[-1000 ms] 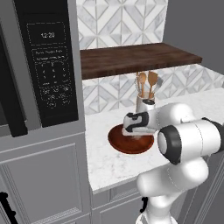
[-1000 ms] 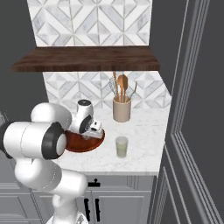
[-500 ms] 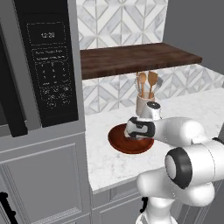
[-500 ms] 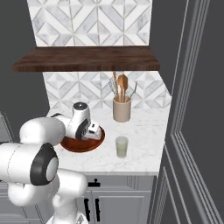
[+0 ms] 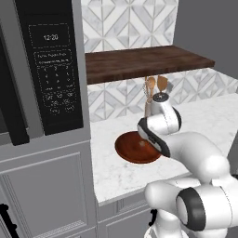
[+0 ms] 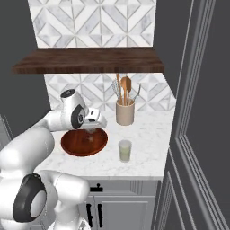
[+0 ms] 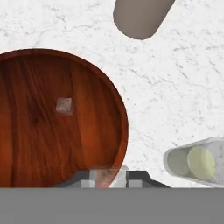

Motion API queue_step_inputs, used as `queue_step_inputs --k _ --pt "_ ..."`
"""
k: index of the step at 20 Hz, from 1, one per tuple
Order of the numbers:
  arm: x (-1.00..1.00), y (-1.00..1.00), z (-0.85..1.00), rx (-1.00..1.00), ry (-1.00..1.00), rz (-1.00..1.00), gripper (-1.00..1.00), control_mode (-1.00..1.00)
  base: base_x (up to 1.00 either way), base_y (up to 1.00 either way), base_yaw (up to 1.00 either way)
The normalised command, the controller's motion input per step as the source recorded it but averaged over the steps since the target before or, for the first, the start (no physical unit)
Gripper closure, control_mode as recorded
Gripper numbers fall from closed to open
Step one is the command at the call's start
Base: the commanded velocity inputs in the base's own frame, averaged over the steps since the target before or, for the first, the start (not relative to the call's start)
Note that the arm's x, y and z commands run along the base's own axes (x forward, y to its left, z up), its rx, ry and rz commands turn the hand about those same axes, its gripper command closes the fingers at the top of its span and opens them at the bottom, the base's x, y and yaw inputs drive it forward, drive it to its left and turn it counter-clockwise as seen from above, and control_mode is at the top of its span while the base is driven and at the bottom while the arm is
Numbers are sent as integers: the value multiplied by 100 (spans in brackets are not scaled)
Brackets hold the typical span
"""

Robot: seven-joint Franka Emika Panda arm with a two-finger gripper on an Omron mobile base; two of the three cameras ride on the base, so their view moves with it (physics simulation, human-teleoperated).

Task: Grab a lemon wedge from the fridge and one ice cube from the ice bowl, and put them in the glass of lemonade.

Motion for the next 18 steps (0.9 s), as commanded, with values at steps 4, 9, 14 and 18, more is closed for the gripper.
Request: queue_step_inputs --k 4,9,14,18 --pt "-2 -100 27 1 0 -10 100 -100 0 0 0" --pt "-2 -97 0 16 -2 -11 100 -100 0 0 0" --pt "-25 -62 6 16 -6 -11 100 -100 0 0 0" --pt "-5 -14 2 0 0 -6 100 -100 0 0 0"
